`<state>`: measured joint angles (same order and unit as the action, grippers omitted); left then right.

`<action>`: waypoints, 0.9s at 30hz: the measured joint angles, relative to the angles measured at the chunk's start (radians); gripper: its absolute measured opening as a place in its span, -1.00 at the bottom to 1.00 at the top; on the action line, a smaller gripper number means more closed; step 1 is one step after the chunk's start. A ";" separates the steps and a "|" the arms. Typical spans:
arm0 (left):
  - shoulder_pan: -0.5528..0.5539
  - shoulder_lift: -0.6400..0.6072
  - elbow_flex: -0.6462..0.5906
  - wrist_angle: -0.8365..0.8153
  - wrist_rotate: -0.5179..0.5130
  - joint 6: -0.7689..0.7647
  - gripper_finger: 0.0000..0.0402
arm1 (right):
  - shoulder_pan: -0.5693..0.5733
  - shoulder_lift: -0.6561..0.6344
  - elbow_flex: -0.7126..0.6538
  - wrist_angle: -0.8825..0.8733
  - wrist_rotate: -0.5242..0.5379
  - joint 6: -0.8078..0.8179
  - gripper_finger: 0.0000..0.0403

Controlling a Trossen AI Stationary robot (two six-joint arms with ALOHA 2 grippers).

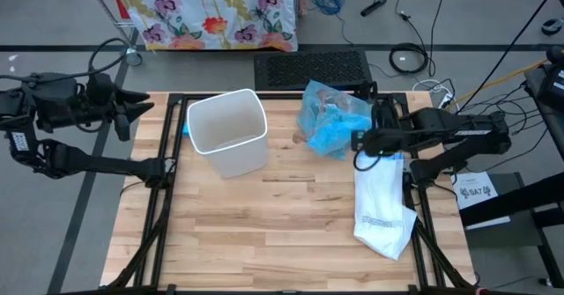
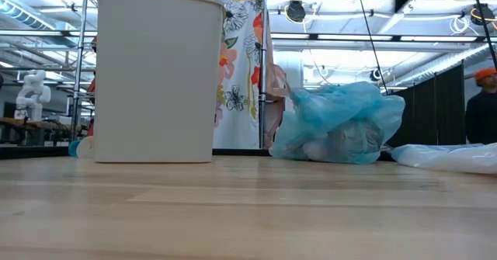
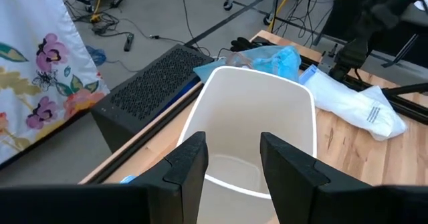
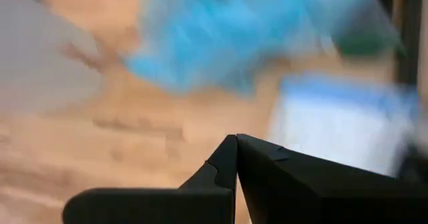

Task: Place trash/remove bag and relplace
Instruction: Put the white trash bag into the white trash bin

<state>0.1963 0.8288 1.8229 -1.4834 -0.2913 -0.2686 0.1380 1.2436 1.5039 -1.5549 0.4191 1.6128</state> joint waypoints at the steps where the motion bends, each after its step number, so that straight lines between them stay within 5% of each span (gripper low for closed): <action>1: 0.000 -0.001 0.000 0.000 0.000 0.013 -0.28 | 0.005 0.007 -0.005 -0.023 -0.058 0.048 -1.00; 4: 0.000 -0.007 0.000 0.000 0.005 0.044 -0.28 | 0.016 0.011 -0.038 -0.007 -0.159 0.061 -1.00; 14: 0.000 -0.014 0.000 0.000 0.009 0.023 -0.28 | -0.084 0.003 -0.113 -0.016 -0.254 0.067 -0.79; 19: 0.000 -0.014 0.000 0.000 0.033 -0.014 -0.28 | -0.168 -0.034 -0.263 0.011 -0.372 0.030 -0.61; 27: 0.000 -0.014 0.000 0.000 0.047 -0.084 -0.28 | -0.300 -0.185 -0.608 0.340 -0.480 -0.038 -0.33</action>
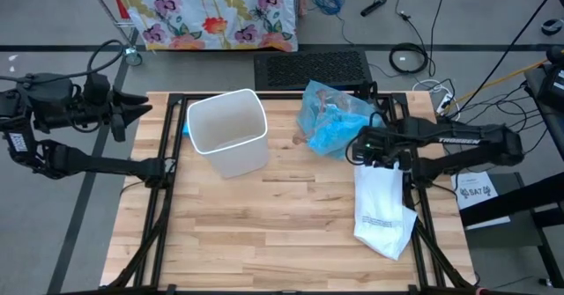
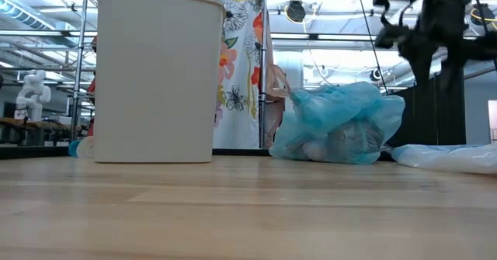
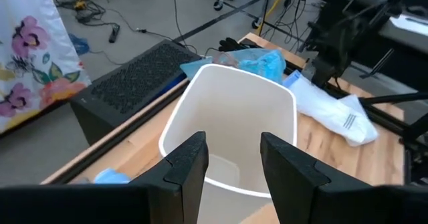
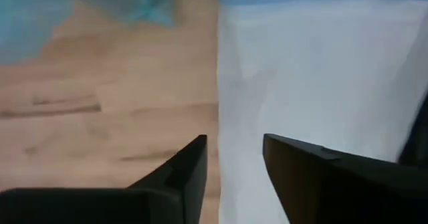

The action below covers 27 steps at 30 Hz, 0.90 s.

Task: Place trash/remove bag and relplace
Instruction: Put the white trash bag into the white trash bin

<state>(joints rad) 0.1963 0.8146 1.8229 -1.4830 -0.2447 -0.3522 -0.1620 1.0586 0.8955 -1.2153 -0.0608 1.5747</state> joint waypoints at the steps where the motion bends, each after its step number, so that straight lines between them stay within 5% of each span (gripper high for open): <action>1: 0.000 0.000 0.000 0.000 0.001 -0.009 -0.28 | -0.016 -0.016 -0.036 0.025 0.000 -0.015 -0.29; 13: 0.000 0.000 0.000 0.000 0.001 -0.122 -0.28 | -0.239 -0.043 -0.272 0.181 0.037 -0.345 0.20; 21: 0.000 0.000 0.000 0.000 0.000 -0.169 -0.28 | -0.342 0.003 -0.442 0.308 0.033 -0.392 0.46; 24: 0.000 0.001 0.000 0.000 0.000 -0.209 -0.28 | -0.349 0.020 -0.491 0.349 0.035 -0.386 0.48; 27: 0.000 0.001 0.000 0.003 -0.001 -0.235 -0.28 | -0.349 0.023 -0.502 0.358 0.043 -0.393 0.27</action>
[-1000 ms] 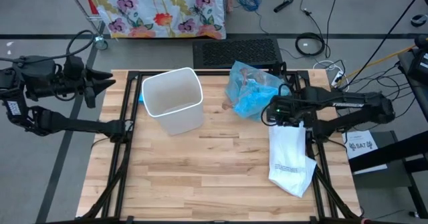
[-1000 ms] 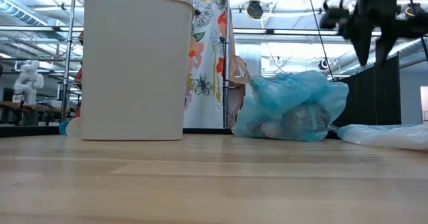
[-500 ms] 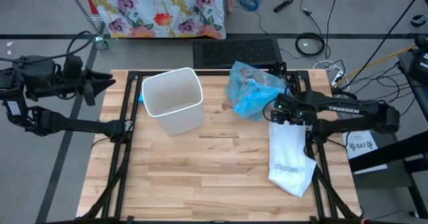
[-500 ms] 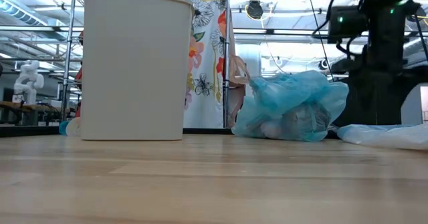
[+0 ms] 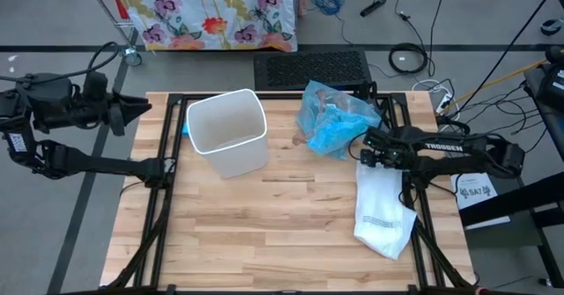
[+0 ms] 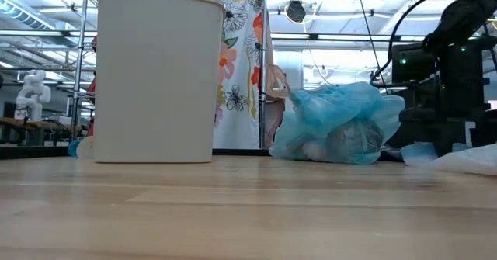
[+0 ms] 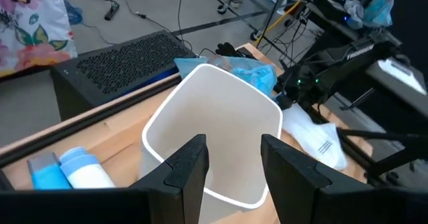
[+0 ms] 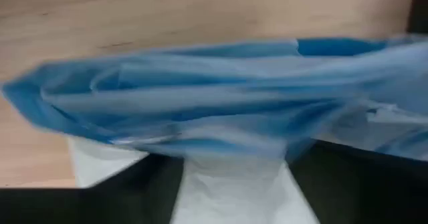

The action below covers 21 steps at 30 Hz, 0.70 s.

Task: Place trash/remove bag and relplace
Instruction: Put the white trash bag into the white trash bin

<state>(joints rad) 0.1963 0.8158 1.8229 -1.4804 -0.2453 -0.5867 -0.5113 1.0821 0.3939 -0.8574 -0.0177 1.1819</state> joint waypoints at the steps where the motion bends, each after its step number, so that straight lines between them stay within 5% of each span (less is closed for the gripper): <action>1: 0.000 0.001 0.000 0.000 -0.004 -0.009 -0.28 | 0.003 -0.002 0.002 0.001 0.009 -0.013 0.13; 6: 0.000 0.014 0.000 0.006 -0.022 -0.036 -0.28 | 0.057 -0.020 0.055 -0.019 0.071 -0.083 -0.85; 13: 0.000 0.034 0.000 0.005 -0.023 0.055 -0.28 | 0.164 -0.049 0.252 -0.213 0.102 -0.004 -0.99; 21: 0.000 0.028 0.000 -0.005 -0.025 0.183 -0.28 | 0.410 -0.040 0.754 -0.559 0.355 0.228 -1.00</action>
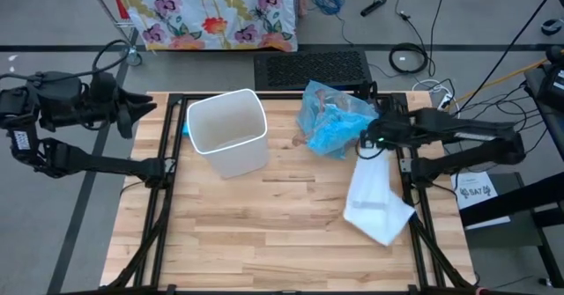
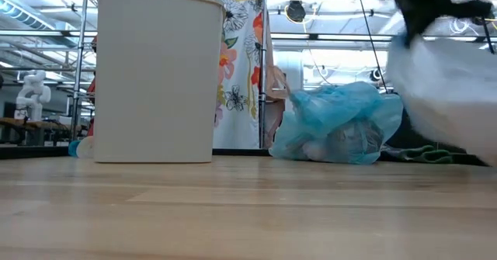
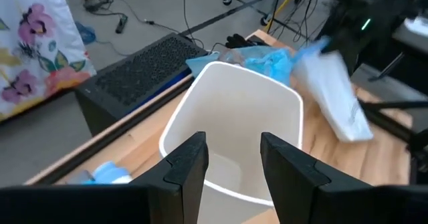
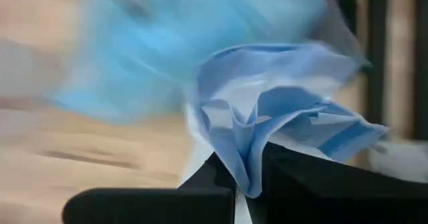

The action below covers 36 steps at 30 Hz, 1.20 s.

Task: Place trash/remove bag and relplace
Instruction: Put the white trash bag into the white trash bin

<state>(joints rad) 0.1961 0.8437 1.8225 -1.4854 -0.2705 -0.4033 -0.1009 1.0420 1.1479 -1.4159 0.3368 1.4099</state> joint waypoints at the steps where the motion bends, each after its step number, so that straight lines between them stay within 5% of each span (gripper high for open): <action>1: 0.000 -0.004 0.000 -0.006 0.000 0.016 -0.28 | 0.027 0.006 0.061 -0.008 0.040 0.024 -1.00; 10: 0.000 -0.098 0.000 -0.029 -0.056 0.126 -0.28 | 0.184 0.238 0.455 -0.018 0.214 -0.014 -1.00; 22: -0.023 -0.154 -0.086 -0.084 -0.127 0.184 -0.28 | 0.201 0.710 1.173 0.075 0.360 -0.406 -1.00; 29: -0.048 -0.154 -0.243 0.001 -0.085 0.182 -0.28 | 0.213 0.723 1.125 0.740 0.367 -0.829 -1.00; 36: -0.048 -0.157 -0.347 0.194 0.070 0.205 -0.28 | 0.275 0.776 1.125 1.280 0.363 -1.251 -1.00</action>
<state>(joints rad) 0.1482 0.6865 1.4757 -1.2918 -0.2007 -0.1983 0.1743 1.8175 2.2731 -0.1357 0.7001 0.1590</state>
